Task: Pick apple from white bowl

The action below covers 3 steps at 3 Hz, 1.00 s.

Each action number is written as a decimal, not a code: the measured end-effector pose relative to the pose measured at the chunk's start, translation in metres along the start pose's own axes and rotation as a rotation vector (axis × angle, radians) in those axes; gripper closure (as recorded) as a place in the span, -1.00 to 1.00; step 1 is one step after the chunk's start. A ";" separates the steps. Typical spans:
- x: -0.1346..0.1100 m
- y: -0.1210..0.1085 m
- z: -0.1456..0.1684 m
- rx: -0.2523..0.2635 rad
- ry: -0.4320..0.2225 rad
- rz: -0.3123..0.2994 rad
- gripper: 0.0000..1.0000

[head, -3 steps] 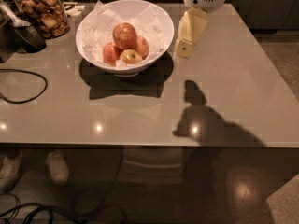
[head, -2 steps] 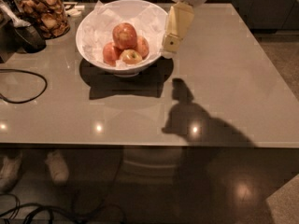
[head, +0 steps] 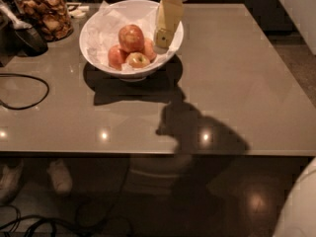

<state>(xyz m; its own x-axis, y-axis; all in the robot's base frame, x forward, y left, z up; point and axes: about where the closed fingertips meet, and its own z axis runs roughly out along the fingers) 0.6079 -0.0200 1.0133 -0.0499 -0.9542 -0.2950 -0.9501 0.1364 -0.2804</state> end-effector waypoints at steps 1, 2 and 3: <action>-0.001 -0.006 0.005 0.007 -0.022 0.034 -1.00; -0.012 -0.023 0.019 -0.009 -0.055 0.058 -1.00; -0.023 -0.044 0.028 -0.012 -0.084 0.071 -0.76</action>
Offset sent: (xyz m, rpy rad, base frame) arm 0.0626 0.0250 -0.0022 0.1244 0.0430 -0.0484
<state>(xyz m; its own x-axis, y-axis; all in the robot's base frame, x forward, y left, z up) 0.6593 0.0033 1.0068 -0.0917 -0.9163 -0.3898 -0.9488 0.1993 -0.2451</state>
